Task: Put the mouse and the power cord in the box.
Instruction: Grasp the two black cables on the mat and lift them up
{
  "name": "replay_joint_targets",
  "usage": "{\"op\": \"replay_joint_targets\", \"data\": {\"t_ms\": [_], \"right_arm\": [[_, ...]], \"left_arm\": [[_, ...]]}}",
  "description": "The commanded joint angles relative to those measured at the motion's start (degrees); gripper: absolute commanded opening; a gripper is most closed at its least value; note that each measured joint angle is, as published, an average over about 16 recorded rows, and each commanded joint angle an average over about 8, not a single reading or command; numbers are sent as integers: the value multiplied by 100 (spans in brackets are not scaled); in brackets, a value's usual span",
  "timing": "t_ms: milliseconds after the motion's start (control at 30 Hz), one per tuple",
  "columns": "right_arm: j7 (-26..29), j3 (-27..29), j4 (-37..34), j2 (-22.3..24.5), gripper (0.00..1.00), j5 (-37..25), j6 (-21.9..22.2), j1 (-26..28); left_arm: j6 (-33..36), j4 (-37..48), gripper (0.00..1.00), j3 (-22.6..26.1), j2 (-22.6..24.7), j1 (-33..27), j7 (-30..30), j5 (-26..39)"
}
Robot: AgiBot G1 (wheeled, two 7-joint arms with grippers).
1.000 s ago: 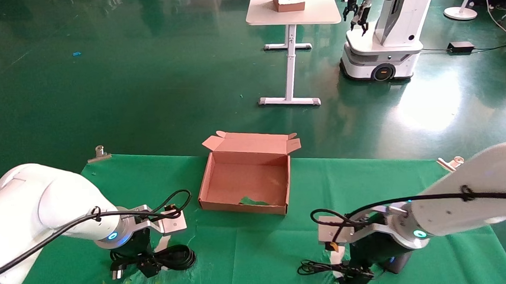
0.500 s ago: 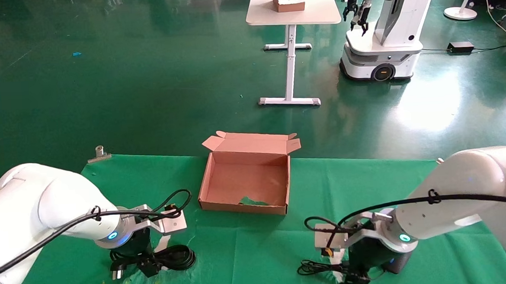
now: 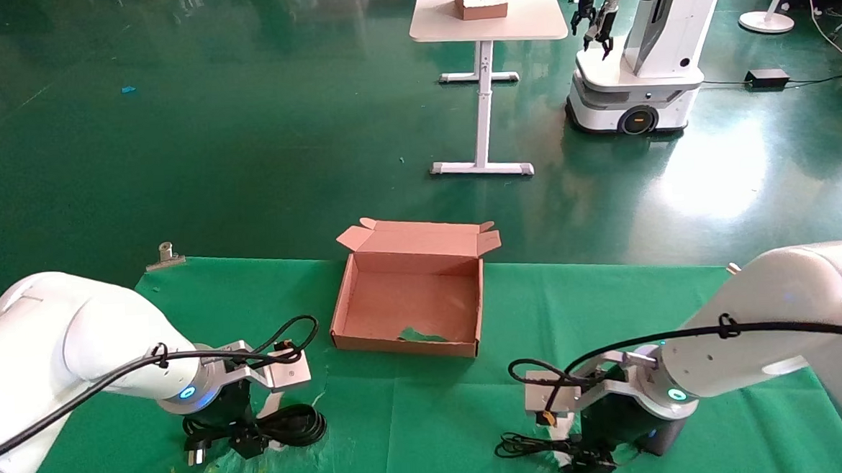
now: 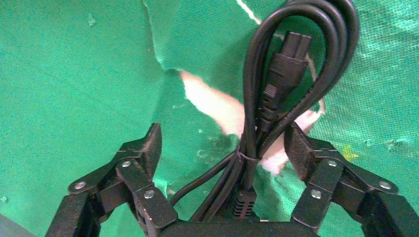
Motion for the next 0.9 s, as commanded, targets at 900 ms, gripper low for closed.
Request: {"op": "replay_joint_targets", "data": {"t_ms": [900], "right_arm": [[6,15,51,27,0,15,-12,8]], "left_arm": [[2,-10,0,0,-2,3,-1,4]]}}
